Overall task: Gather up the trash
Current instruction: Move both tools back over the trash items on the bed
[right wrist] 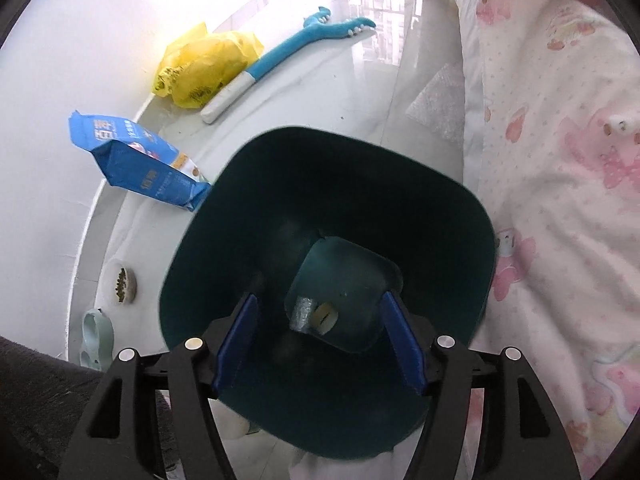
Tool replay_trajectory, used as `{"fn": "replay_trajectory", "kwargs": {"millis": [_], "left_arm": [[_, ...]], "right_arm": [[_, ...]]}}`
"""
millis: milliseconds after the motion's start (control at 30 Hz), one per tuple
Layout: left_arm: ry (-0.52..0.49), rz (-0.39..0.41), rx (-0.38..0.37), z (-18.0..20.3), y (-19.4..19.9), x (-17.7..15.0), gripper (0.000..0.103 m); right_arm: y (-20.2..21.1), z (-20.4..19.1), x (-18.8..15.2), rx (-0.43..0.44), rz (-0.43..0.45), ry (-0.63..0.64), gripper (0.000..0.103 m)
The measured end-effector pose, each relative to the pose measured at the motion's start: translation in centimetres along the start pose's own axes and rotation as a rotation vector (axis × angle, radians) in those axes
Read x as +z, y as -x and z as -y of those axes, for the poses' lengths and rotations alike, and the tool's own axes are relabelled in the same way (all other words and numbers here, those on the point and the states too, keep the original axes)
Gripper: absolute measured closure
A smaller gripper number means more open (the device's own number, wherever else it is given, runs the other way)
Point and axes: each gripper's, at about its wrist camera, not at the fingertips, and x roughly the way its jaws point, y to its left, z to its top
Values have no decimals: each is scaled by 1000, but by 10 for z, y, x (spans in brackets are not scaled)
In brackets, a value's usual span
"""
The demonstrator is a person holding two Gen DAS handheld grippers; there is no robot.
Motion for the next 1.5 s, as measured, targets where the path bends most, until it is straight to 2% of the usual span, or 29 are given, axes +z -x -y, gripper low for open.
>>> {"fn": "replay_trajectory", "kwargs": {"millis": [133, 367, 567, 800, 1033, 1500], "left_arm": [[-12, 3, -15, 12, -2, 4, 8], [-3, 12, -35, 34, -8, 15, 8], [7, 19, -64, 60, -15, 22, 8], [2, 2, -113, 97, -29, 23, 8], [-19, -16, -164, 139, -44, 22, 8], [-69, -57, -258, 217, -65, 10, 8]], "right_arm": [[24, 1, 1, 45, 68, -3, 32], [85, 11, 0, 93, 260, 11, 26], [131, 34, -8, 53, 407, 24, 24], [174, 65, -29, 15, 535, 28, 18], [208, 102, -48, -41, 610, 10, 13], [235, 169, -96, -139, 617, -37, 12]]}}
